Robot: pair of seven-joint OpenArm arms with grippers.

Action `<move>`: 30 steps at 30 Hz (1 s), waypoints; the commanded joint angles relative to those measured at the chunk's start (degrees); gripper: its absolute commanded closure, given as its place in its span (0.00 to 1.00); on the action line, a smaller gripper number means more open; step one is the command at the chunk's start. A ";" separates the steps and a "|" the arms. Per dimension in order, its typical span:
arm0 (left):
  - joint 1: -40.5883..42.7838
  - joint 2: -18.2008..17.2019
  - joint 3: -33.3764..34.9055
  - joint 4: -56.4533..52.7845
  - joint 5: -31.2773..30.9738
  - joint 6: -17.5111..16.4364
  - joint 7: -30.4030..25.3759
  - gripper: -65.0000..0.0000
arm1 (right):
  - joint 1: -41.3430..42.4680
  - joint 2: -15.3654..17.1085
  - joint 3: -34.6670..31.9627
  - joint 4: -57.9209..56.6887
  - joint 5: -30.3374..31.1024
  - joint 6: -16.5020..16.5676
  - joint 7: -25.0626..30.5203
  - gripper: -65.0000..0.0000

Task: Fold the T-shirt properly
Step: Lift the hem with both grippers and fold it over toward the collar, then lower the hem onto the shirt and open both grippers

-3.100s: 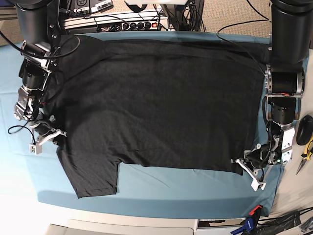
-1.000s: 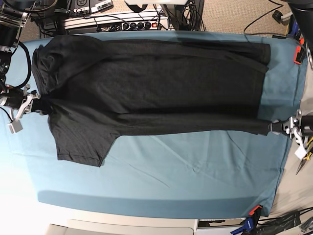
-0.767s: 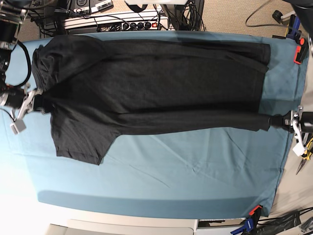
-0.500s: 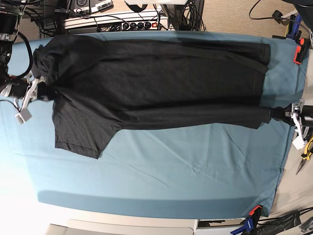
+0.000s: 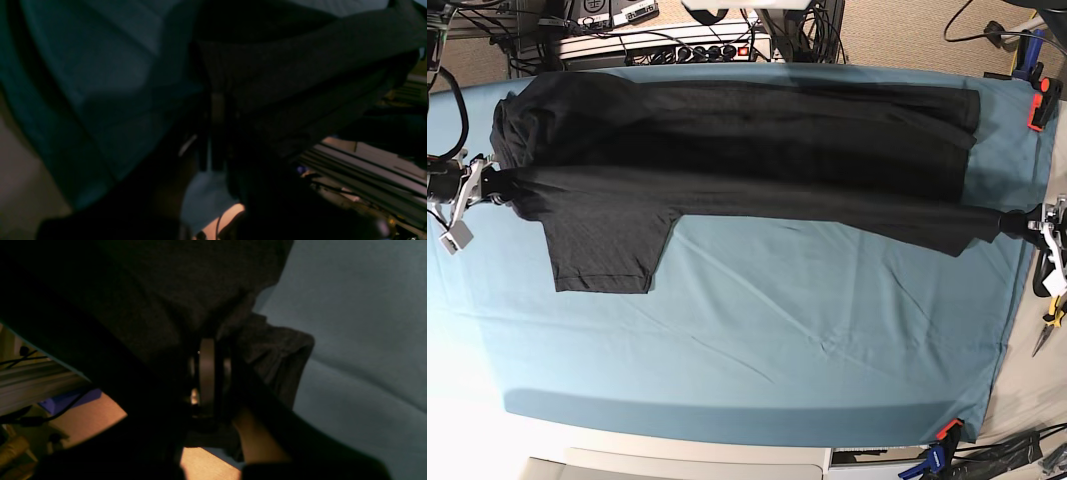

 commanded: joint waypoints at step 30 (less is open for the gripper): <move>18.84 -2.82 -14.56 21.81 -1.12 1.07 -0.14 1.00 | -4.09 -3.96 0.85 0.66 -8.04 0.06 2.64 1.00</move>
